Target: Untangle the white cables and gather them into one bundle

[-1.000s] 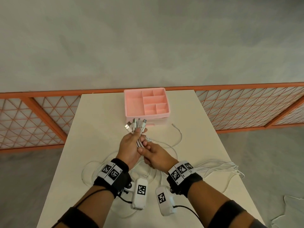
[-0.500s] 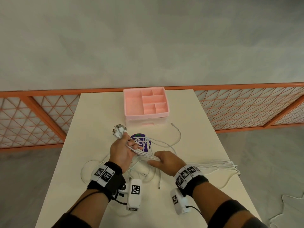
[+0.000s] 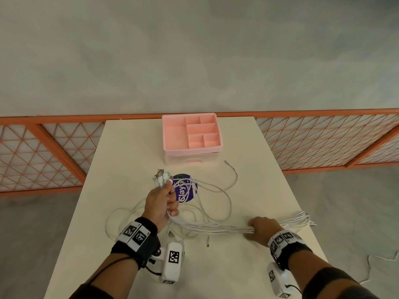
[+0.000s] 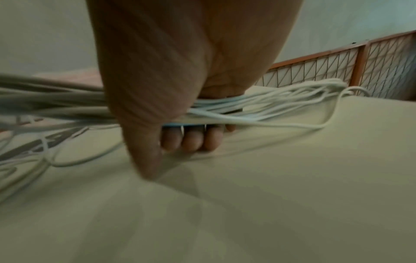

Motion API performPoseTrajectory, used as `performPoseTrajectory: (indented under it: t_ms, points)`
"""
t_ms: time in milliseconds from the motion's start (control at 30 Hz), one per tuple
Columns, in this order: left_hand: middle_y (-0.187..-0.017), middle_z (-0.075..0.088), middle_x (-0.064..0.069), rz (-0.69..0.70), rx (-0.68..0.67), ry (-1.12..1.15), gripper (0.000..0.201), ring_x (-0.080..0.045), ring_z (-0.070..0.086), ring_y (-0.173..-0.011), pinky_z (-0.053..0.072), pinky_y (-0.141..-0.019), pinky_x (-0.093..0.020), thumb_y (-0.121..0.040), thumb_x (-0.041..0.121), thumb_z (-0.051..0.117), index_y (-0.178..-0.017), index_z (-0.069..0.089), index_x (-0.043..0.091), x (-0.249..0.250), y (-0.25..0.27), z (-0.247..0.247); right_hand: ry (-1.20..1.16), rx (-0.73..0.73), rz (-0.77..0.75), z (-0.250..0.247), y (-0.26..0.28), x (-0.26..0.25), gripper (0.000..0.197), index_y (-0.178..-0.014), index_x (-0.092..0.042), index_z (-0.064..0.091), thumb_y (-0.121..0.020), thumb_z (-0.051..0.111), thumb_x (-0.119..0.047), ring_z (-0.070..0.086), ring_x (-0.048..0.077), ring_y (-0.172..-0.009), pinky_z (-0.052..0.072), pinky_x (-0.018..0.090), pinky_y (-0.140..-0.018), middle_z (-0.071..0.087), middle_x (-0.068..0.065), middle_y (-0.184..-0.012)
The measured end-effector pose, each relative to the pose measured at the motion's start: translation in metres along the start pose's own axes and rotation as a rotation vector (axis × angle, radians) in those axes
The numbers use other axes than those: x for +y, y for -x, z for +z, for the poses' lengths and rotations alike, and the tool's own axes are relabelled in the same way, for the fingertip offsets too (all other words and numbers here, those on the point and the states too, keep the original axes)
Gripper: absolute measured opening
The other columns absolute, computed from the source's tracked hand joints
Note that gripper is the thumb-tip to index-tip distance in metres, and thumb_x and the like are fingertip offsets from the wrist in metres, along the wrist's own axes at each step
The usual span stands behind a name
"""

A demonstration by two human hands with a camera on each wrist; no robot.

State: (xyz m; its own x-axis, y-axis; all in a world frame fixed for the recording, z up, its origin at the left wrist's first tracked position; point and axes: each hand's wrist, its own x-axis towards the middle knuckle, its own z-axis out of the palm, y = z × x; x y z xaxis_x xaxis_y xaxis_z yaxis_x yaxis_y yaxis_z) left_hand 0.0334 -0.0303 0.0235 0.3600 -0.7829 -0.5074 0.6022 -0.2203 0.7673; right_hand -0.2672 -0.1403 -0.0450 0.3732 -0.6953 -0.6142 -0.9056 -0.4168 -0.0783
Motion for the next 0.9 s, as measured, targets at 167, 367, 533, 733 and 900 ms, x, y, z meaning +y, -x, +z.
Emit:
performPoseTrajectory:
  t_ms: [167, 367, 533, 733, 900]
  points:
    - [-0.053, 0.028, 0.005, -0.022, -0.033, -0.109, 0.033, -0.01, 0.024, -0.042, 0.026, -0.042, -0.022, -0.105, 0.03, 0.046, -0.076, 0.046, 0.015, -0.003, -0.002, 0.001, -0.367, -0.098, -0.044, -0.015, 0.006, 0.01, 0.062, -0.097, -0.035, 0.057, -0.055, 0.071, -0.078, 0.059, 0.011, -0.094, 0.046, 0.028, -0.083, 0.059, -0.011, -0.098]
    - [-0.053, 0.031, 0.005, 0.026, -0.052, -0.229, 0.033, -0.01, 0.027, -0.043, 0.027, -0.044, -0.023, -0.105, 0.025, 0.048, -0.073, 0.043, 0.017, -0.006, -0.001, 0.014, -0.502, 0.155, -0.023, -0.033, -0.016, -0.028, 0.042, -0.114, -0.019, 0.059, -0.094, 0.053, -0.055, 0.06, 0.019, -0.099, 0.044, 0.029, -0.082, 0.063, 0.003, -0.11]
    - [-0.056, 0.032, 0.004, 0.081, -0.07, -0.299, 0.032, -0.011, 0.029, -0.044, 0.03, -0.047, -0.025, -0.105, 0.023, 0.047, -0.073, 0.043, 0.017, -0.008, 0.004, 0.022, -0.407, 0.115, 0.184, -0.014, -0.043, -0.064, 0.047, -0.13, -0.003, 0.042, -0.096, 0.056, -0.032, 0.056, 0.032, -0.119, 0.044, 0.033, -0.091, 0.054, 0.017, -0.132]
    - [-0.055, 0.034, 0.005, 0.12, -0.016, -0.224, 0.024, -0.009, 0.032, -0.043, 0.036, -0.047, -0.027, -0.103, 0.025, 0.052, -0.083, 0.047, 0.012, -0.001, 0.007, 0.022, -0.45, 0.102, 0.149, -0.024, -0.047, -0.073, 0.023, -0.112, -0.007, 0.054, -0.092, 0.054, -0.018, 0.061, 0.029, -0.102, 0.048, 0.034, -0.086, 0.062, 0.014, -0.114]
    - [-0.055, 0.028, 0.004, 0.016, 0.095, 0.125, 0.027, -0.01, 0.028, -0.042, 0.034, -0.043, -0.026, -0.1, 0.024, 0.058, -0.075, 0.053, 0.016, 0.009, 0.002, 0.024, -1.344, 0.271, -0.071, -0.085, -0.016, -0.103, 0.016, -0.075, -0.005, 0.05, -0.081, 0.049, 0.01, 0.057, 0.026, -0.054, 0.052, 0.042, -0.063, 0.059, 0.022, -0.065]
